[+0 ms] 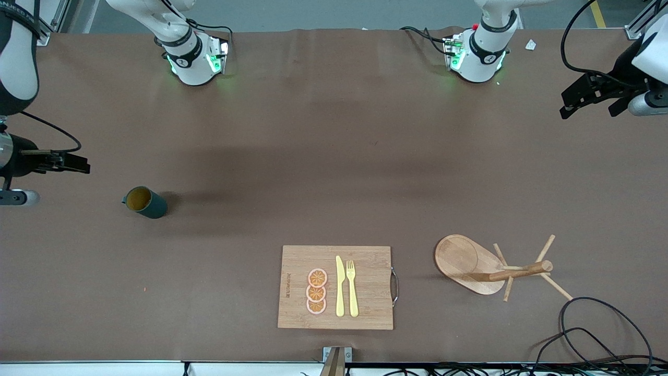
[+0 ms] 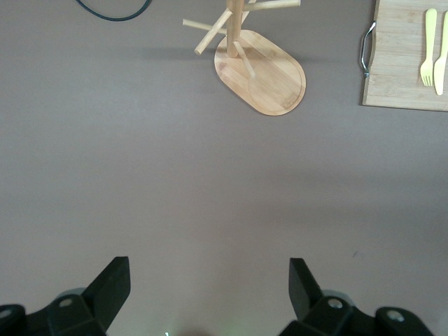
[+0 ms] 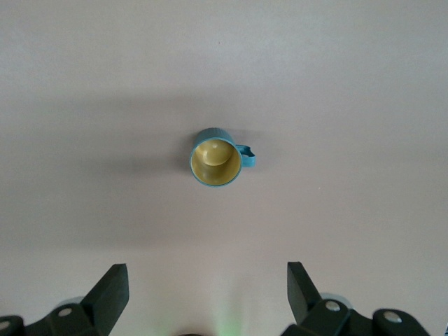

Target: Transfer cup from left to right arm and place

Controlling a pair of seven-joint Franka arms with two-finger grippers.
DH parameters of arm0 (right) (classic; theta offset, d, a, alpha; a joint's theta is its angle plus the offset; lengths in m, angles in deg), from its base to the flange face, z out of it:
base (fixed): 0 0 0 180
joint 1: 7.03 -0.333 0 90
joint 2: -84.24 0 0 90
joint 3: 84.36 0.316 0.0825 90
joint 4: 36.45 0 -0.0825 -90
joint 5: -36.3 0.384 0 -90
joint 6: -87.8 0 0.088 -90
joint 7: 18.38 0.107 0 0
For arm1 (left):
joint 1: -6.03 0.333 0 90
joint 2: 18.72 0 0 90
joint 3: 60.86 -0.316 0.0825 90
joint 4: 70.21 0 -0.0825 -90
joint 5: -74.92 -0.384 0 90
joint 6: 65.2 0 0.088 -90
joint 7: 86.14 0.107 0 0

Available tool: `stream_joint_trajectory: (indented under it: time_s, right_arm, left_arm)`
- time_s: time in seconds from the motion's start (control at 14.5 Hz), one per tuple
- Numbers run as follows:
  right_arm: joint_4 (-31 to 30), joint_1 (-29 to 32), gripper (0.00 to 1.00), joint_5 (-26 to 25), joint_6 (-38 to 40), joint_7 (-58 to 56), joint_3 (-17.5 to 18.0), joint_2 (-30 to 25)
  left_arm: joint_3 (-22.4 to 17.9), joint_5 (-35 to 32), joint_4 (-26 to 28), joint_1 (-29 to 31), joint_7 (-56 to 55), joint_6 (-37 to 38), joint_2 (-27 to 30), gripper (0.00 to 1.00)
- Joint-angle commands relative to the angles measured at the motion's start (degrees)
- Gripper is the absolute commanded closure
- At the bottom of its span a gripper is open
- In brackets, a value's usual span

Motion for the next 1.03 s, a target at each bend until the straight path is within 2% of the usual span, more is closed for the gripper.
stream_joint_trajectory:
  time_s: [0.0,0.55,0.96]
  right_arm:
    - [1.3,0.0,0.00,-0.2,1.7,1.2,0.5,0.2]
    - [0.6,0.0,0.00,0.9,6.1,1.2,0.8,-0.8]
    - [-12.7,0.3,0.00,0.9,-0.6,1.0,0.6,-13.8]
  left_arm:
    - [0.1,0.3,-1.0,0.5,1.1,0.4,-0.2,0.00]
    - [0.6,0.1,-2.5,-0.1,1.7,1.8,-1.6,0.00]
    - [0.8,0.0,-2.5,-0.1,1.3,3.7,-1.6,0.00]
